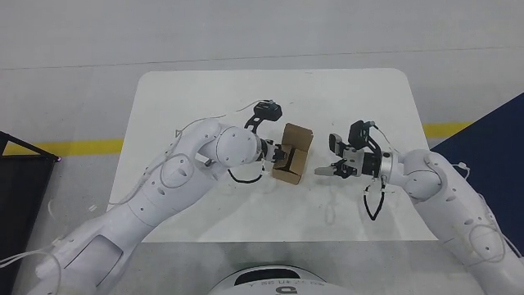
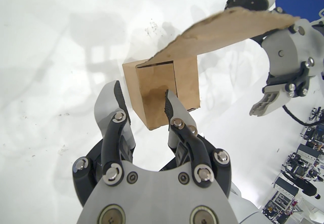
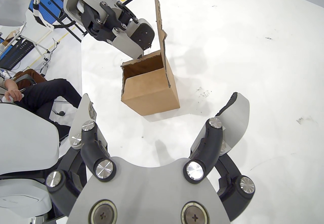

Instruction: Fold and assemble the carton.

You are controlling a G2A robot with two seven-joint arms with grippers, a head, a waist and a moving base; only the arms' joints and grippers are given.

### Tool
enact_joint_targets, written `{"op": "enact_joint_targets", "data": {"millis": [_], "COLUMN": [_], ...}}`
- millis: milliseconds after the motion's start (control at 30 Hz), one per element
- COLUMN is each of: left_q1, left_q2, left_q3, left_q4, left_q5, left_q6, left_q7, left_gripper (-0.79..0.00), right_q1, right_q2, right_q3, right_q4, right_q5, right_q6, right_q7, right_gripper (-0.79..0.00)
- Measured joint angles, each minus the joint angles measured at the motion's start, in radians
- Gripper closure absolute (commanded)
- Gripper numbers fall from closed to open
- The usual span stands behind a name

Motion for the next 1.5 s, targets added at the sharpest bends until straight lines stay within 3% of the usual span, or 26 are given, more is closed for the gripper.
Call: {"op": "enact_joint_targets", "data": {"millis": [100, 200, 300, 367, 433, 767, 800, 900, 1033, 1067, 1100, 1200, 1233, 1500], "left_q1": [-0.01, -0.023, -0.041, -0.052, -0.06, -0.071, -0.07, -0.063, -0.051, -0.048, -0.044, -0.026, -0.016, 0.104], "left_q2": [-0.007, -0.016, -0.027, -0.035, -0.042, -0.062, -0.064, -0.067, -0.069, -0.069, -0.068, -0.061, -0.056, 0.005], "left_q3": [0.023, 0.045, 0.067, 0.081, 0.092, 0.104, 0.104, 0.098, 0.084, 0.078, 0.072, 0.043, 0.027, -0.141], "left_q4": [0.025, 0.047, 0.069, 0.079, 0.086, 0.079, 0.073, 0.061, 0.044, 0.04, 0.036, 0.019, 0.011, -0.091], "left_q5": [0.017, 0.023, 0.03, 0.036, 0.038, 0.048, 0.052, 0.051, 0.053, 0.051, 0.048, 0.038, 0.034, 0.059], "left_q6": [0.001, -0.005, -0.005, -0.001, 0.005, 0.066, 0.082, 0.112, 0.149, 0.153, 0.155, 0.157, 0.156, 0.127], "left_q7": [-0.022, -0.032, -0.044, -0.053, -0.059, -0.058, -0.054, -0.042, -0.017, -0.015, -0.012, -0.011, -0.01, -0.041], "left_gripper": [-0.499, -0.4, -0.354, -0.231, 0.0, 0.0, -0.111, -0.785, -0.785, -0.785, -0.785, -0.785, -0.785, -0.785], "right_q1": [0.006, 0.013, 0.021, 0.026, 0.032, 0.049, 0.048, 0.04, 0.003, -0.007, -0.014, -0.024, -0.025, -0.02], "right_q2": [-0.001, -0.002, -0.004, -0.005, -0.006, -0.01, -0.011, -0.009, -0.004, -0.003, -0.001, 0.004, 0.006, 0.006], "right_q3": [-0.004, -0.01, -0.016, -0.02, -0.025, -0.047, -0.047, -0.039, -0.017, -0.014, -0.012, 0.0, 0.002, 0.0], "right_q4": [0.001, 0.007, 0.013, 0.018, 0.024, 0.028, 0.025, 0.009, -0.046, -0.055, -0.063, -0.094, -0.111, -0.196], "right_q5": [0.002, 0.007, 0.011, 0.014, 0.017, 0.011, 0.009, -0.003, 0.0, 0.019, 0.041, 0.107, 0.124, 0.149], "right_q6": [-0.002, -0.003, -0.006, -0.008, -0.01, 0.017, 0.031, 0.072, 0.158, 0.17, 0.181, 0.233, 0.257, 0.452], "right_q7": [0.007, 0.013, 0.018, 0.02, 0.023, 0.051, 0.053, 0.062, 0.084, 0.097, 0.116, 0.191, 0.222, 0.339], "right_gripper": [-0.785, -0.785, -0.785, -0.785, -0.785, -0.785, -0.785, -0.785, -0.785, -0.714, -0.705, -0.751, -0.785, -0.751]}}
